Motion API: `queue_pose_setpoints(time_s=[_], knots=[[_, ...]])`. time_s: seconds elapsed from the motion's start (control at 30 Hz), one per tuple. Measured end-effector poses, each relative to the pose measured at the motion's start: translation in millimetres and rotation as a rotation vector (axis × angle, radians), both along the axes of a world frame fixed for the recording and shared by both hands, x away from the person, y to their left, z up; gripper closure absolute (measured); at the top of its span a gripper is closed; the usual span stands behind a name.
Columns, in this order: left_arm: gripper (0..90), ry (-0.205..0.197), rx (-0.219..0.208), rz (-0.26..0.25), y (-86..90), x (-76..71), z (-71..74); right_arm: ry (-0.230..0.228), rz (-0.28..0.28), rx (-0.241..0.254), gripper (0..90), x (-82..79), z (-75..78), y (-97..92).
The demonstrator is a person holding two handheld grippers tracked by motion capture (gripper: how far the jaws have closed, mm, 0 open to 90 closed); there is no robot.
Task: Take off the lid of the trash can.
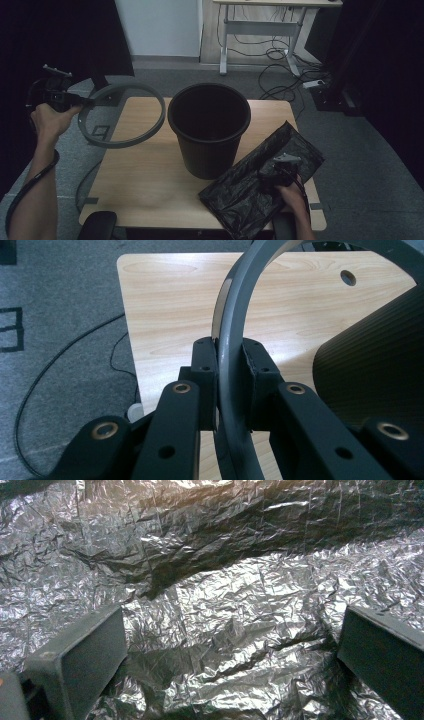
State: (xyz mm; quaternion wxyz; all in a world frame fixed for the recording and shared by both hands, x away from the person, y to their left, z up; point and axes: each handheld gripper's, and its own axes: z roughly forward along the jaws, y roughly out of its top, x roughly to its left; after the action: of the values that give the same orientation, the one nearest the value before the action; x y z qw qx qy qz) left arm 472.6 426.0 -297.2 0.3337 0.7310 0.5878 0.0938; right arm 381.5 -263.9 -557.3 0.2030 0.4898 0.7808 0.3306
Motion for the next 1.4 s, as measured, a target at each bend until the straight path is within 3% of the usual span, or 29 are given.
queue_pose_setpoints(time_s=[0.27, 0.5, 0.7, 1.4], knots=[[78.0, 0.007, -0.015, -0.011, -1.3, -1.1, -19.0, 0.000, 0.000, -0.001, 0.0, 0.0, 0.1, -0.1], [78.1, 0.017, -0.002, -0.022, -5.0, -1.1, -38.6, 0.000, 0.000, -0.001, 0.0, 0.0, 0.1, -0.1], [78.0, 0.016, -0.017, -0.031, -8.4, -3.2, -54.4, 0.001, 0.000, -0.001, 0.0, 0.0, 0.1, 0.0], [78.0, 0.005, -0.011, -0.038, -16.1, -7.7, -102.6, 0.001, -0.001, -0.001, 0.0, -0.1, 0.1, 0.2]])
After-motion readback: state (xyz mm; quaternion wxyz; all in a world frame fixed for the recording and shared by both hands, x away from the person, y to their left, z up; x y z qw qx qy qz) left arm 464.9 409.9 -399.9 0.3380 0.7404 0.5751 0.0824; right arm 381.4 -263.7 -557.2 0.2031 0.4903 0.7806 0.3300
